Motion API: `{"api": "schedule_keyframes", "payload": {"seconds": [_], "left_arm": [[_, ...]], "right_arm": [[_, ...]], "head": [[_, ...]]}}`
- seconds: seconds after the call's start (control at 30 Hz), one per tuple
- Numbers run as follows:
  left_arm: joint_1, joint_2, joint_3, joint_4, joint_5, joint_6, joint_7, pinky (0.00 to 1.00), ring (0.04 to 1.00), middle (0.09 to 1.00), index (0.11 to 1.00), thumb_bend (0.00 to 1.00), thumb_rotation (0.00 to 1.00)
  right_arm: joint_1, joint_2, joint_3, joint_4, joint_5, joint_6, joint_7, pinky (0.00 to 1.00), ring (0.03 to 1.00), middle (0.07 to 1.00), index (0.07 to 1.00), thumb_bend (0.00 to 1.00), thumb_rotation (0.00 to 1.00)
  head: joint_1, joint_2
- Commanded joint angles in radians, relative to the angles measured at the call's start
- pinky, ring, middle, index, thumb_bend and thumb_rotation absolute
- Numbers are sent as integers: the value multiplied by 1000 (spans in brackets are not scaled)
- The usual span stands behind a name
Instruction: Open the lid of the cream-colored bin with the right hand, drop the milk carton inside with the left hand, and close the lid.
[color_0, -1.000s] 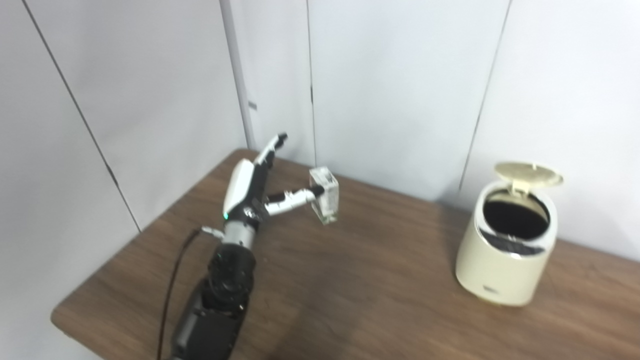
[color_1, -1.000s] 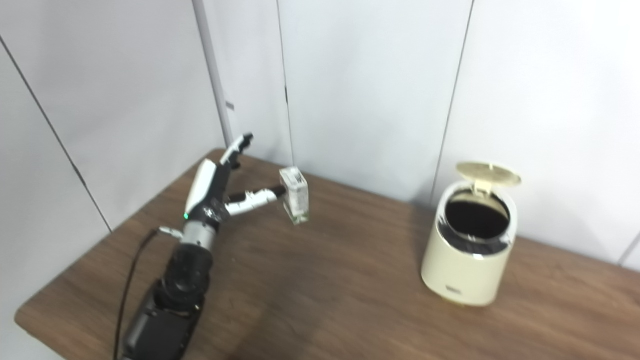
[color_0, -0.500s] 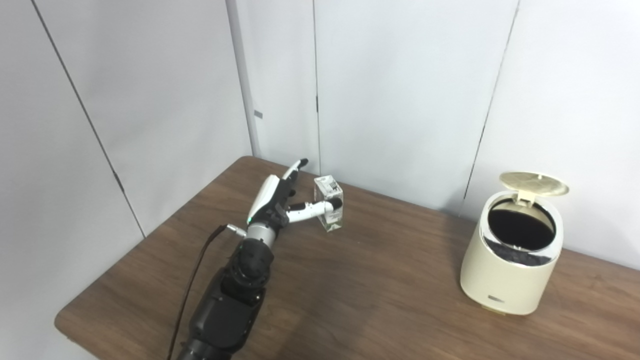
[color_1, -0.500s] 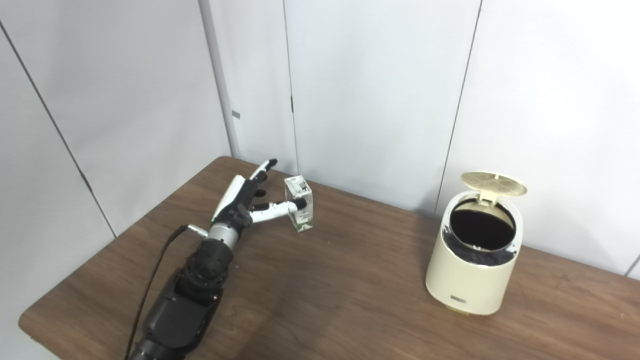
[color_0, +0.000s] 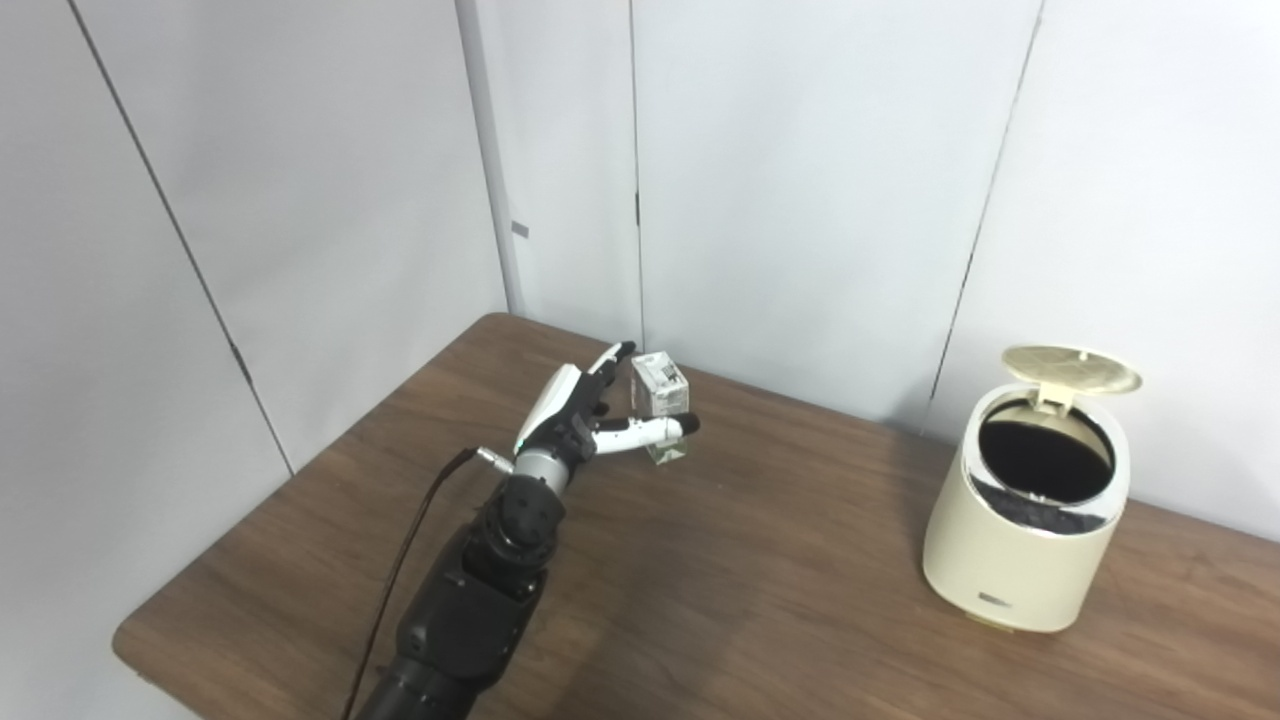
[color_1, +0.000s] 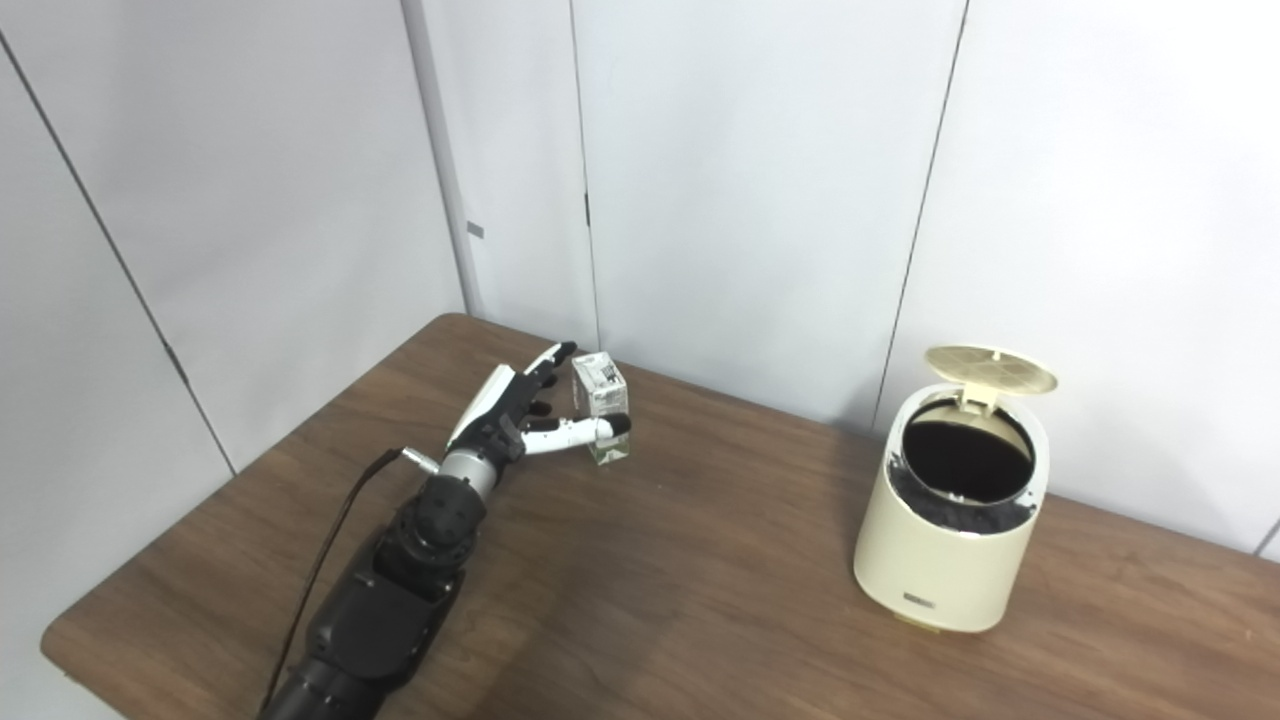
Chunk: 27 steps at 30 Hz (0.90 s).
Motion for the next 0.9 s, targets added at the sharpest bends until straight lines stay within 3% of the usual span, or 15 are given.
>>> {"api": "schedule_keyframes", "payload": {"seconds": [0.0, 0.27, 0.43, 0.53, 0.67, 0.77, 0.87], "left_arm": [[-49, 32, 1, 10, 21, -22, 38, 865, 971, 981, 1000, 1000, 496], [-72, 33, -2, 54, 13, -6, 53, 840, 957, 971, 989, 1000, 479], [-90, 22, -9, 90, 31, -14, 90, 803, 936, 939, 952, 1000, 436], [-96, 8, -7, 108, 27, -27, 126, 881, 972, 944, 949, 1000, 365], [-106, -1, -9, 130, 12, -25, 144, 929, 998, 975, 979, 1000, 358], [-122, -3, -14, 163, 1, -47, 148, 906, 996, 968, 987, 1000, 385], [-138, -4, -27, 186, 6, -58, 153, 828, 935, 927, 962, 1000, 401]], "right_arm": [[24, -5, -8, -6, -12, -19, -4, 547, 672, 700, 673, 260, 469], [36, -4, -10, -25, -26, -8, -4, 553, 668, 691, 665, 265, 498], [43, -8, -12, -24, -31, -18, -4, 551, 666, 693, 665, 259, 451], [56, -7, -11, -45, -57, -20, -7, 543, 671, 695, 659, 259, 427], [68, -4, -9, -68, -63, -19, -6, 522, 669, 690, 649, 254, 358], [75, -5, -11, -69, -58, -26, -7, 507, 655, 684, 646, 259, 364], [80, -9, -13, -70, -69, -30, -8, 504, 655, 685, 654, 256, 354]], "head": [[1, -1], [-9, -1], [-21, -5], [-33, -5], [-48, -2], [-58, 1], [-63, 0]]}}
